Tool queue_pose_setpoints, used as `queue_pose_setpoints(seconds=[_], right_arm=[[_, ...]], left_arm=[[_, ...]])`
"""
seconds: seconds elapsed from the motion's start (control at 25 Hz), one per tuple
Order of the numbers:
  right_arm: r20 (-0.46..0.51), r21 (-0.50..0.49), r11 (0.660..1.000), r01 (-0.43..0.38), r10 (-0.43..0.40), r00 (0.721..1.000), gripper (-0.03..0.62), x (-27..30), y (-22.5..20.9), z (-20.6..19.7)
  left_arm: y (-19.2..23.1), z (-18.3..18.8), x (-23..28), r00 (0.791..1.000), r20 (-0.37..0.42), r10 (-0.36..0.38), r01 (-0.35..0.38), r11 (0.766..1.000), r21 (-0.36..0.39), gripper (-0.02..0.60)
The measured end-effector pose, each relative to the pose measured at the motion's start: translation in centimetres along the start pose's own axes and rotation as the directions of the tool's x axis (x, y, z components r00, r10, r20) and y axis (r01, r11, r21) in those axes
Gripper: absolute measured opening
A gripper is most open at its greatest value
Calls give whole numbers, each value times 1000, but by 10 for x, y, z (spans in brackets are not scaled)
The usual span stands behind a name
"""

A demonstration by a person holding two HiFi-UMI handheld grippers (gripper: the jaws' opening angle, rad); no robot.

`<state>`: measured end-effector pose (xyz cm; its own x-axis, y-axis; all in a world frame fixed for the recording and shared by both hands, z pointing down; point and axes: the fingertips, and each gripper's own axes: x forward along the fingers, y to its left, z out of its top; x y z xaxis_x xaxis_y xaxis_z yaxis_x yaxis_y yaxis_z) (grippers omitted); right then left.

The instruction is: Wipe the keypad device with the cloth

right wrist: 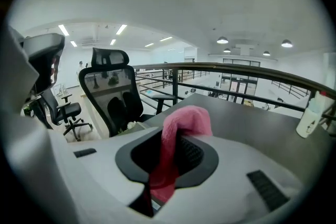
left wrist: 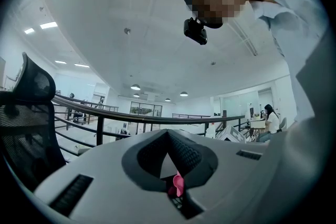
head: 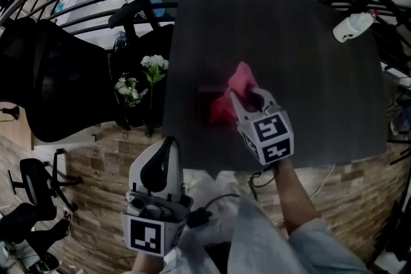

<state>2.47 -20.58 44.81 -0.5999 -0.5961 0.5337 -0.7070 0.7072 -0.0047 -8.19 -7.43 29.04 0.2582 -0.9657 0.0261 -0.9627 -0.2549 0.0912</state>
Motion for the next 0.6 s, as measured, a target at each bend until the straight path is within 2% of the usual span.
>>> queue_pose_setpoints(seconds=[0.28, 0.6], right_arm=[[-17, 50, 997, 57, -56, 998, 55, -21, -23, -25], [-76, 135, 987, 93, -83, 994, 55, -38, -27, -70]], left_arm=[[-13, -3, 8, 1000, -7, -28, 28, 1000, 2, 8], [-21, -6, 15, 999, -19, -48, 48, 999, 5, 8]])
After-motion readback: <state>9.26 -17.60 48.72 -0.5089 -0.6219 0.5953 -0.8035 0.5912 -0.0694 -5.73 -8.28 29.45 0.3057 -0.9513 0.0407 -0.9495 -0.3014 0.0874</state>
